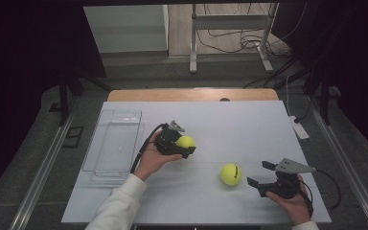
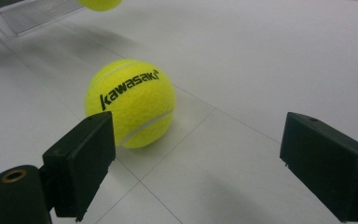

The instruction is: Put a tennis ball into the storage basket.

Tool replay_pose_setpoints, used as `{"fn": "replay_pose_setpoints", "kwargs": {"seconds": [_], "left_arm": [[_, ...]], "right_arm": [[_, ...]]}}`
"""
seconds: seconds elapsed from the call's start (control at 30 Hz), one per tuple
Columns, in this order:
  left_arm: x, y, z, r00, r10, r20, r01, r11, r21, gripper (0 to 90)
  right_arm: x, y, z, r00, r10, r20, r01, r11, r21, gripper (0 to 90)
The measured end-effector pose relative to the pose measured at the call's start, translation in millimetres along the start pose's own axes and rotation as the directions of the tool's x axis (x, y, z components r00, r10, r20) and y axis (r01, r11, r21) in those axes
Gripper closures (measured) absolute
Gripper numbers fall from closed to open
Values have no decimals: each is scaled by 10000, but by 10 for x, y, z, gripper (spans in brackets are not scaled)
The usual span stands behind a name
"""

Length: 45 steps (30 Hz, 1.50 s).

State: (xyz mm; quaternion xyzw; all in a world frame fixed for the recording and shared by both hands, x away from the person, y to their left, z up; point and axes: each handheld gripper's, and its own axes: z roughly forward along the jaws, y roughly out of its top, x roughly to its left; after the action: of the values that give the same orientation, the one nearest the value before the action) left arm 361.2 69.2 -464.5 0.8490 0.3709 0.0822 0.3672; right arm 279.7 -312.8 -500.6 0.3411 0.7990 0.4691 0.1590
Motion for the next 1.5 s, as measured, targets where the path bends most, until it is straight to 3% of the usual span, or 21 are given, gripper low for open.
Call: {"fn": "replay_pose_setpoints", "kwargs": {"seconds": [0.63, 1.03, 1.5], "left_arm": [[-76, -81, -259, 9996, 297, 3, -296, 9967, -758, 269], [34, -130, -426, 10000, -31, -81, 20, 9917, -1288, 269], [166, -169, -678, 9987, -421, -287, 358, 9808, -1918, 269]], "right_arm": [[4, -5, 4, 10000, -25, 53, 25, 10000, 72, 112], [-14, -10, 6, 9999, -79, 77, 79, 9999, 84, 112], [-27, -14, 26, 9999, -161, 45, 160, 9997, 174, 112]]}}
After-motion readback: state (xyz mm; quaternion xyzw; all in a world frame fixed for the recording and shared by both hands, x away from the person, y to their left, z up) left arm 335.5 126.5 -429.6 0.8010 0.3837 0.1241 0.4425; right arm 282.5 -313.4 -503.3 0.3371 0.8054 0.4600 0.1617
